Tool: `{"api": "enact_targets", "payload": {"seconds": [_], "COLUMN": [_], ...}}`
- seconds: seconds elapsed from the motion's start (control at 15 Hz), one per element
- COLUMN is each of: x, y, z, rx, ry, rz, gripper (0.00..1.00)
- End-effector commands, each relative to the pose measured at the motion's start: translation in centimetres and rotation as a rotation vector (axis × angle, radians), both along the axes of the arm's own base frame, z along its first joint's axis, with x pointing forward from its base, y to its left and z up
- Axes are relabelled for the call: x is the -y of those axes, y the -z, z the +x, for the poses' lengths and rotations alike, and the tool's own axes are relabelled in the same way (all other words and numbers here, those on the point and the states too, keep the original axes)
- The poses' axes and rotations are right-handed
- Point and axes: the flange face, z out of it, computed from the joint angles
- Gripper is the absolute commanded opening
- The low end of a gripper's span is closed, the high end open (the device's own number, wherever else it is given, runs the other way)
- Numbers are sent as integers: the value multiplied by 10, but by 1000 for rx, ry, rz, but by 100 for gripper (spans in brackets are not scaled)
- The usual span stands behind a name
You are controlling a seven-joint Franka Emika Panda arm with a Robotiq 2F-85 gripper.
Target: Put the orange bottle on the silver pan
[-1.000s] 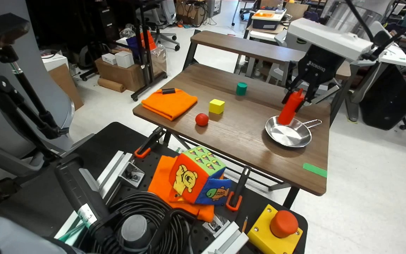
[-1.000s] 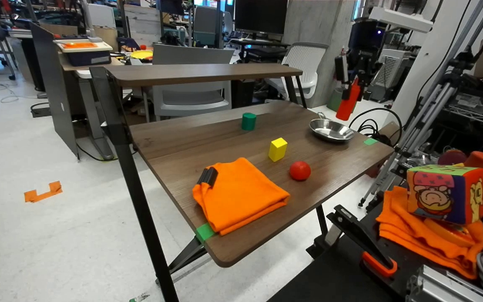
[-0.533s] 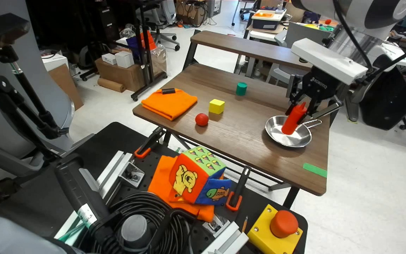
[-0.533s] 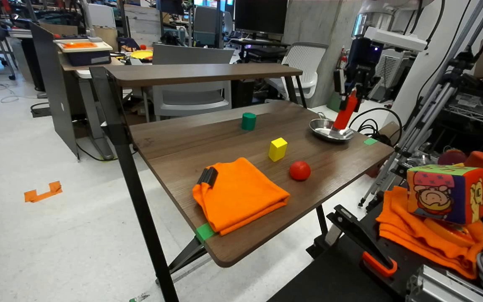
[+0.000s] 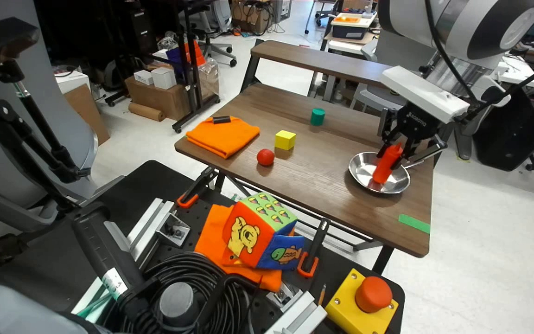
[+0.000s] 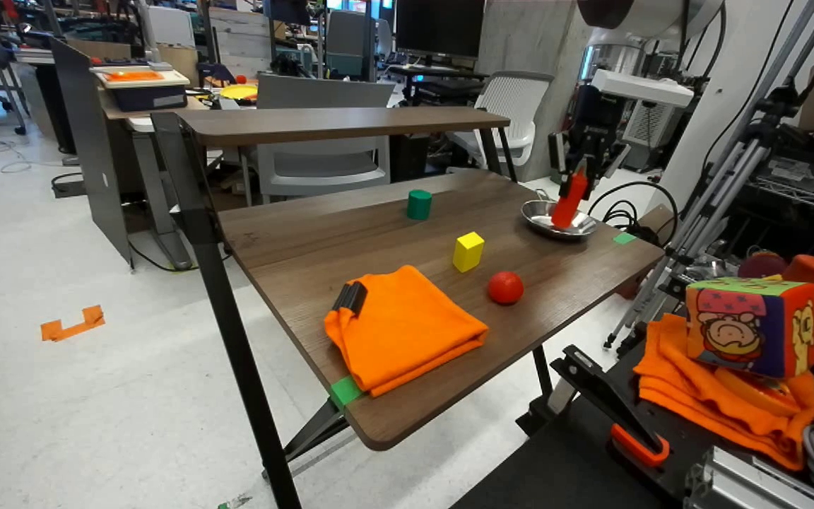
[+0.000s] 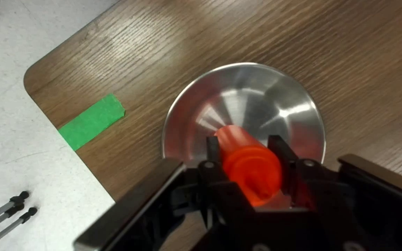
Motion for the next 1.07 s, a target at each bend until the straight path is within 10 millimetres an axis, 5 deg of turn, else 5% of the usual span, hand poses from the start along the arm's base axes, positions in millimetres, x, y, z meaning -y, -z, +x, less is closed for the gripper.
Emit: {"api": "enact_targets", "payload": {"seconds": [0.0,0.07,0.27,0.47,0.6,1.0], "x": [0,-1,-6,-14,-18,-30], "y": [8,11,20,4,-25,-161], "z": [14,14,11,7,3,-25], "rx": [18,4,-36,-66,-67,45], "ry": [18,25,30,9,-18,-154], "rz": [-11,-8,-7,60,84,114], "gripper": [13,63,77,98,100,100]}}
